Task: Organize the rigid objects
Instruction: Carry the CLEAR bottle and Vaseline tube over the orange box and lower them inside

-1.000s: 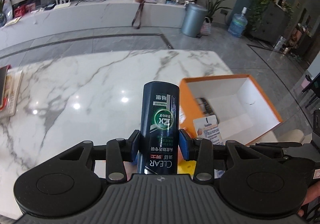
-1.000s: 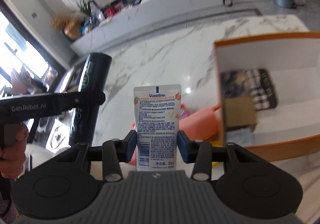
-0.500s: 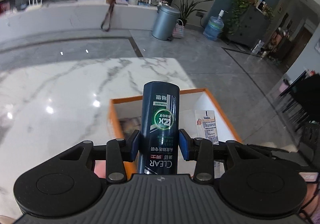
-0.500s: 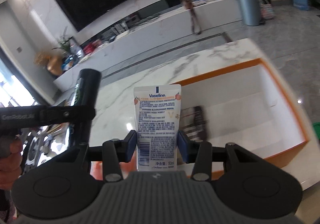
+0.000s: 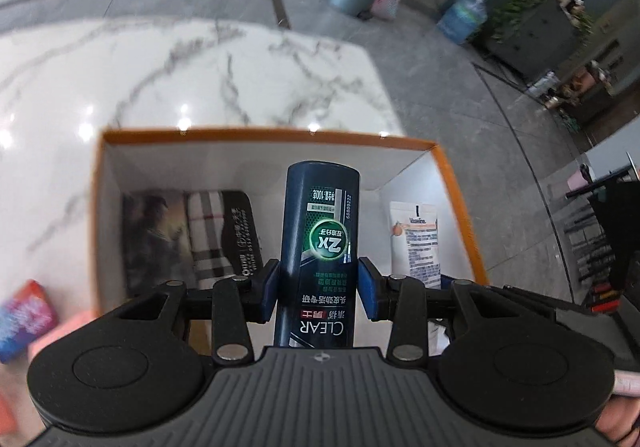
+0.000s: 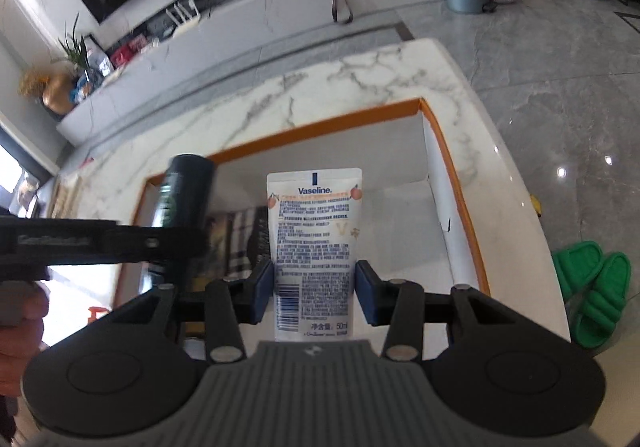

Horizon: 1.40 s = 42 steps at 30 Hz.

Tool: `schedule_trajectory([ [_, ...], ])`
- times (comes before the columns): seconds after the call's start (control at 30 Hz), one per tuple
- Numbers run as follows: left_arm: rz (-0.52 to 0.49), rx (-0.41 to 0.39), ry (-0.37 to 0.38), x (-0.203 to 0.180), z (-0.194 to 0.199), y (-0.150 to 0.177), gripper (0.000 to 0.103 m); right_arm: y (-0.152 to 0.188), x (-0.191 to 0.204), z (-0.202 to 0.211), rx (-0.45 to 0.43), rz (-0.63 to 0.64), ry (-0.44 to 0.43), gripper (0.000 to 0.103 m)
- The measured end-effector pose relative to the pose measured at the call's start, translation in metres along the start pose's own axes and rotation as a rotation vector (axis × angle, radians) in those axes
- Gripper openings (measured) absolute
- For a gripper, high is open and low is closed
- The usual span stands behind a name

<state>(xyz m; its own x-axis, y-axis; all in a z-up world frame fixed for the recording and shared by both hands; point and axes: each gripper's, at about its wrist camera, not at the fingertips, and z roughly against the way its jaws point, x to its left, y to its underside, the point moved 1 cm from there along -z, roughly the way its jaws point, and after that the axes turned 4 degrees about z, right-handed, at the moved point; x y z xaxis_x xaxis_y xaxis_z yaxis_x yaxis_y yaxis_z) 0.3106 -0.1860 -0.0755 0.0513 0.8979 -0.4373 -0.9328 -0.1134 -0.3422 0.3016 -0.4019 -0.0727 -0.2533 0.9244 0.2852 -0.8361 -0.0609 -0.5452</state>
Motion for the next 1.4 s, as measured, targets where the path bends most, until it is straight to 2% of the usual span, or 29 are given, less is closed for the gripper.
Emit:
schedule_trajectory([
  [0.23,0.081,0.046,-0.079,0.005,-0.050,-0.005,0.044,-0.011,-0.010,-0.049,0.094,0.020,0.037,0.046],
  [0.4,0.081,0.069,-0.074,0.004,-0.067,-0.012,0.040,-0.022,-0.014,-0.070,0.151,0.042,0.025,0.046],
  [0.57,0.069,0.096,-0.071,0.006,-0.079,-0.015,0.038,-0.030,-0.008,-0.087,0.190,0.114,0.061,0.046],
  [0.83,0.033,0.058,-0.081,0.007,-0.070,-0.018,0.038,-0.036,-0.007,-0.102,0.218,0.118,0.078,0.046],
  [1.0,0.056,0.065,-0.066,0.015,-0.060,-0.019,0.038,-0.035,-0.007,-0.106,0.239,0.097,0.108,0.046],
  [1.27,0.004,0.087,-0.059,0.019,-0.045,-0.007,0.036,-0.033,-0.010,-0.118,0.264,0.036,0.151,0.046],
  [1.4,-0.013,0.091,-0.078,0.021,-0.044,-0.002,0.036,-0.031,-0.009,-0.125,0.279,-0.016,0.118,0.046],
])
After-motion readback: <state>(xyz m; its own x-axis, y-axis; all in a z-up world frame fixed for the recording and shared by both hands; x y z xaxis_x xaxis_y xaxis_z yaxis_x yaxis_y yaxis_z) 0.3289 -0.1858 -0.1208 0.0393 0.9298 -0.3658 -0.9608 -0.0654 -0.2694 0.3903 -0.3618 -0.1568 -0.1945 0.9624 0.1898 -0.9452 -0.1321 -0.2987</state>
